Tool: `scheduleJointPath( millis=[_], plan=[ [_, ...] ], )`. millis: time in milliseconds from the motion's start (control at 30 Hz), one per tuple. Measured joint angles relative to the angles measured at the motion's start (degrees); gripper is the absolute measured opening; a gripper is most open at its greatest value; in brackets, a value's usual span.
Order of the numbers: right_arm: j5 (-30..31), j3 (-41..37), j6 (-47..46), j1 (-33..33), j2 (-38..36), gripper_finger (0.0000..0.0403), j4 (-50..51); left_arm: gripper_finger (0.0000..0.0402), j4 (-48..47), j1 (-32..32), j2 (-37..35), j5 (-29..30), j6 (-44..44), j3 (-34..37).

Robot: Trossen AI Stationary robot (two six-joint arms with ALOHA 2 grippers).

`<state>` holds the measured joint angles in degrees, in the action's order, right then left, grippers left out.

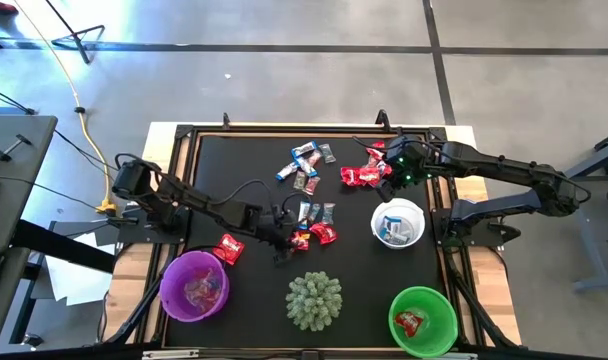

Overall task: Sort candy
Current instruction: Put the red candy wrapper into the green bucket

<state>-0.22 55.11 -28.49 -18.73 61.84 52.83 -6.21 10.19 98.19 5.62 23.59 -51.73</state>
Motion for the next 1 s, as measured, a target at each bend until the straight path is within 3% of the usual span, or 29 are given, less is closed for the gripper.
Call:
scheduleJointPath(
  millis=[300, 567, 1000],
  plan=[
    [0.0, 0.0, 0.0, 0.0, 0.0, 0.0126, -0.1, 0.0138, -1.2, 2.0, 0.0, 6.0, -15.0, 0.0],
    [0.0, 0.0, 0.0, 0.0, 0.0, 0.0126, -0.4, 0.0138, -1.2, 2.0, 0.0, 8.5, -20.7, 0.0],
    [0.0, 0.0, 0.0, 0.0, 0.0, 0.0126, -0.4, 0.0138, -0.9, 2.0, 1.9, 6.7, -16.9, -0.2]
  ],
)
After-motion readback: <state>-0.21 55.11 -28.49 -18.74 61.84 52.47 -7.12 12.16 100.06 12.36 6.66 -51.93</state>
